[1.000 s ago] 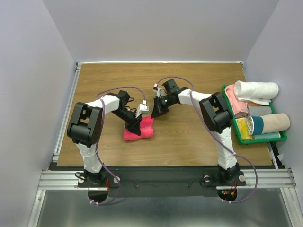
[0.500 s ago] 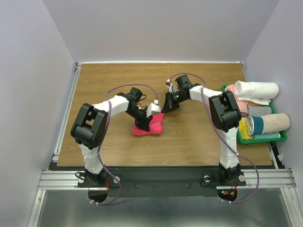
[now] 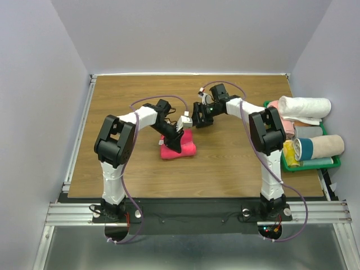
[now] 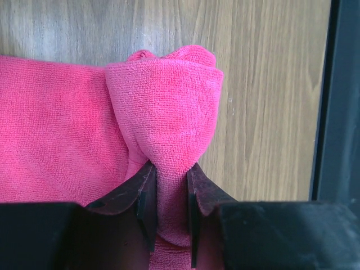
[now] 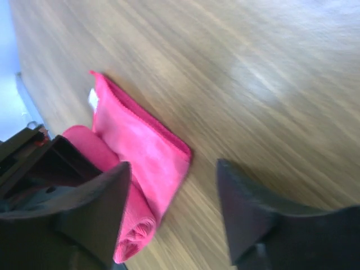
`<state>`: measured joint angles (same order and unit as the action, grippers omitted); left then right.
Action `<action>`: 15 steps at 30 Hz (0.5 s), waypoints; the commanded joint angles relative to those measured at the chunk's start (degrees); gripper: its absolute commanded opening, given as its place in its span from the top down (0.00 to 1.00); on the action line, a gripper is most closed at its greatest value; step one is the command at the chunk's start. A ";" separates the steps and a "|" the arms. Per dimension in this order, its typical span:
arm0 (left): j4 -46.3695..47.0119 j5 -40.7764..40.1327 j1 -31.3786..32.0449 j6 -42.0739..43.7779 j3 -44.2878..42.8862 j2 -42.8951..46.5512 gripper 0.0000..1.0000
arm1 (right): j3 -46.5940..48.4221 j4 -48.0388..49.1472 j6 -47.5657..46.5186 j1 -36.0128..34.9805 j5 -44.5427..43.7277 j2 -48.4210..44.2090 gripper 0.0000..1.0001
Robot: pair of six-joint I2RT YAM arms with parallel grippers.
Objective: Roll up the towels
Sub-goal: Roll the towel
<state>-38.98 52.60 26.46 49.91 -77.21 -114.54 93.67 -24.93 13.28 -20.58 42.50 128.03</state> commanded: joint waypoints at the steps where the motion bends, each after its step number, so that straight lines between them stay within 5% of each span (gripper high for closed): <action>1: -3.65 -6.11 0.96 -1.91 2.16 -6.48 1.00 | -1.29 1.46 -1.41 2.82 -1.98 -7.33 0.27; 7: -5.05 -3.91 0.09 -2.37 1.45 -9.56 1.00 | -7.08 0.41 -7.63 8.62 1.09 -18.85 0.32; 15: -14.00 -1.80 -1.67 7.03 -3.03 -16.67 0.99 | -18.42 -0.03 -21.87 5.73 5.94 -35.89 0.37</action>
<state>-45.87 62.70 24.27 48.69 -82.63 -122.54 78.30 -25.19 1.34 -11.35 45.93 97.43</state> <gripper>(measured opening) 0.310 0.615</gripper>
